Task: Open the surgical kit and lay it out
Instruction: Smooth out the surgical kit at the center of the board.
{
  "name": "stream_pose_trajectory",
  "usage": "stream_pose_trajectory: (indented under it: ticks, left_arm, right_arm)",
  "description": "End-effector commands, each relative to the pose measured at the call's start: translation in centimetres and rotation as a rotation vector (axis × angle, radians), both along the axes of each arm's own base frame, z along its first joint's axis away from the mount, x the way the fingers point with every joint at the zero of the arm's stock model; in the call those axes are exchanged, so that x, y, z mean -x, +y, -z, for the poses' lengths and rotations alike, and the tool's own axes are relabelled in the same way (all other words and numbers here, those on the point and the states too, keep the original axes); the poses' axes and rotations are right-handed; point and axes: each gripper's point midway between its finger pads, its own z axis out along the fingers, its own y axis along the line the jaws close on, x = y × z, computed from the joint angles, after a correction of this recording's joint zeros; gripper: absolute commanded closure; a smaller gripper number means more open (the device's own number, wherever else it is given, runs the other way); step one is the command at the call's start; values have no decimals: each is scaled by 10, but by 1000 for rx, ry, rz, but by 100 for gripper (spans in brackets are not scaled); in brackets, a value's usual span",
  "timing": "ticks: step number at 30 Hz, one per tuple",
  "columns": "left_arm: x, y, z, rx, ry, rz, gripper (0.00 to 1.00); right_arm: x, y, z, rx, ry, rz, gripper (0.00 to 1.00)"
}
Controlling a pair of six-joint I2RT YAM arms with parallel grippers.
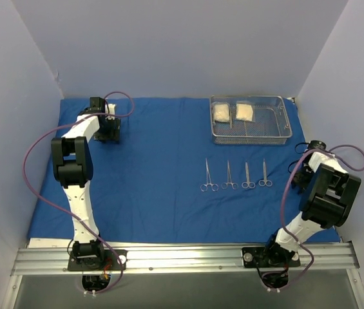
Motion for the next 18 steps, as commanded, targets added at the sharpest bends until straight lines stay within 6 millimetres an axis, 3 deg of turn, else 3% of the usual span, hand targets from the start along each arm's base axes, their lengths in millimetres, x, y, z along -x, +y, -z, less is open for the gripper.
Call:
stream_pose_trajectory:
  ticks: [1, 3, 5, 18]
  left_arm:
    - [-14, 4, -6, -1, -46, 6, 30]
    - [-13, 4, -5, -1, -41, 4, 30]
    - [-13, 8, -4, -9, -39, -7, 30]
    - [-14, 22, 5, -14, -30, -39, 30]
  right_arm:
    - [7, 11, 14, -23, 35, 36, 76]
    - [16, 11, 20, -26, 43, 72, 93]
    - [23, 6, 20, -16, 37, 104, 99]
    - [52, -22, -7, 31, -8, 204, 100]
